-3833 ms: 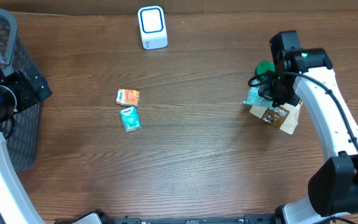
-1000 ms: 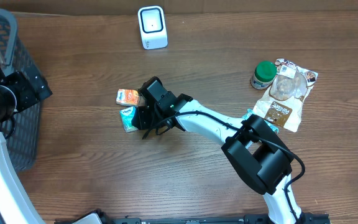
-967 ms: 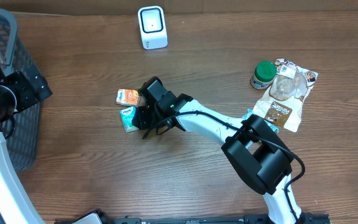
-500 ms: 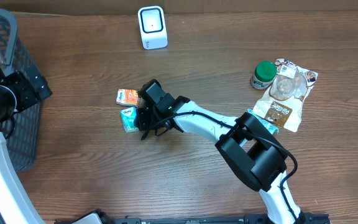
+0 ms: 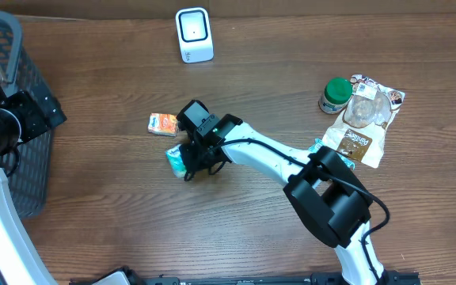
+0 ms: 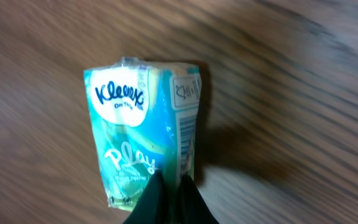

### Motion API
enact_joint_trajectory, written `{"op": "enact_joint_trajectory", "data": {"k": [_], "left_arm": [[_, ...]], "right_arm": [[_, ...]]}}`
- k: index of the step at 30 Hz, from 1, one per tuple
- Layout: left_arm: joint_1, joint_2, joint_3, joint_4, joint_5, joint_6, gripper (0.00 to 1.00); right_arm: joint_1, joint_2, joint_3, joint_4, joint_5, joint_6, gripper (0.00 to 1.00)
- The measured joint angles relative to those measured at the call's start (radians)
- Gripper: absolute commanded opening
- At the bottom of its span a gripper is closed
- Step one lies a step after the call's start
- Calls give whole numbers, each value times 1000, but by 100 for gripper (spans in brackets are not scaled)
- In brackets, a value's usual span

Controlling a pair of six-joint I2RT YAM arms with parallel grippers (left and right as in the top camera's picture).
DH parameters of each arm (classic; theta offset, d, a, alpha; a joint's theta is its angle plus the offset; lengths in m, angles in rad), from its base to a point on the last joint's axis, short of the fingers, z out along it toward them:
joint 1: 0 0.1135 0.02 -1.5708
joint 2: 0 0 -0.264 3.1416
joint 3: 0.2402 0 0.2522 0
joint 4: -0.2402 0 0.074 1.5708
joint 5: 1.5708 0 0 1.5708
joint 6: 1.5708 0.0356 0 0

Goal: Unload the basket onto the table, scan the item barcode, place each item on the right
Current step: 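Grasp the small teal Kleenex packet with the right gripper and lift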

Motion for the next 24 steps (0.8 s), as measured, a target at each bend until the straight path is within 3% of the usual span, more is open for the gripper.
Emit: {"op": "enact_joint_trajectory", "data": {"k": [6,8,10,13,15,19,24], "left_arm": [[0,0,0,0,0,0,100],[0,0,0,0,0,0,100],[0,0,0,0,0,0,100],[0,0,0,0,0,0,100],[0,0,0,0,0,0,100],[0,0,0,0,0,0,99],[0,0,0,0,0,0,100]], "right_arm": [[-23,-21,27,-164,156,-234,6],[-38,-21,27,-179,226,-275,19],[-55,-21,28,-179,290,-305,53],[-79,-21,36,-188,337,-335,59],[-90,-21,61,-208,331,-345,55],[-93,-21,134,-216,206,-354,30],[-61,-23,151,-186,22,-263,12]]}}
